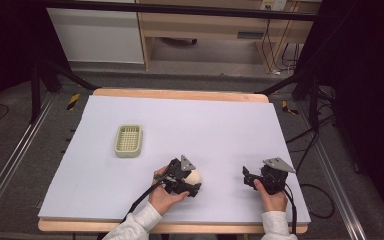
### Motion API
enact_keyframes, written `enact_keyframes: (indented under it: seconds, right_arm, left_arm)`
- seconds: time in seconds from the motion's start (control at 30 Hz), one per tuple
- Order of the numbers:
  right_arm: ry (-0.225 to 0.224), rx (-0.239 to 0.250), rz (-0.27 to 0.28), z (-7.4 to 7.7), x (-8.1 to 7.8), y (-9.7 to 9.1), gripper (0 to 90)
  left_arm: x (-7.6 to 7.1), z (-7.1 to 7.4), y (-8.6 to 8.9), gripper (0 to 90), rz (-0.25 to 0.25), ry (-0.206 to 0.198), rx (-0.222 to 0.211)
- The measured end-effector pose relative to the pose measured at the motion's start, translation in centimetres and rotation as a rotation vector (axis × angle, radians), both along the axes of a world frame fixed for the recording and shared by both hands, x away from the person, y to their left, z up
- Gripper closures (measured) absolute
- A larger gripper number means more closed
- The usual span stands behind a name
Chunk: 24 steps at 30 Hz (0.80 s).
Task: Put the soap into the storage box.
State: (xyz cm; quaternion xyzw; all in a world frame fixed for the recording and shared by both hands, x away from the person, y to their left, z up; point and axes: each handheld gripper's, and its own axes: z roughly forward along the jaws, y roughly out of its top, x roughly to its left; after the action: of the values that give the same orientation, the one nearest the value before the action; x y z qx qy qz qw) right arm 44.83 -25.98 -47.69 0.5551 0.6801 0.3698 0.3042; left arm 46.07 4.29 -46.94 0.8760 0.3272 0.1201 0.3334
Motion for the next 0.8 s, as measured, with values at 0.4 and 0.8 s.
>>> enact_keyframes:
  seconds: [0.4,0.8]
  right_arm:
    - [0.001,0.0,0.001,0.0,0.0,0.0,4.0]
    - [-0.001,0.003,0.0,0.0,0.0,0.0,4.0]
  left_arm:
    - [-0.2,0.9,0.7,23.5,-0.005,0.001,-0.031]
    - [-0.3,1.9,2.0,23.5,0.001,-0.005,-0.034]
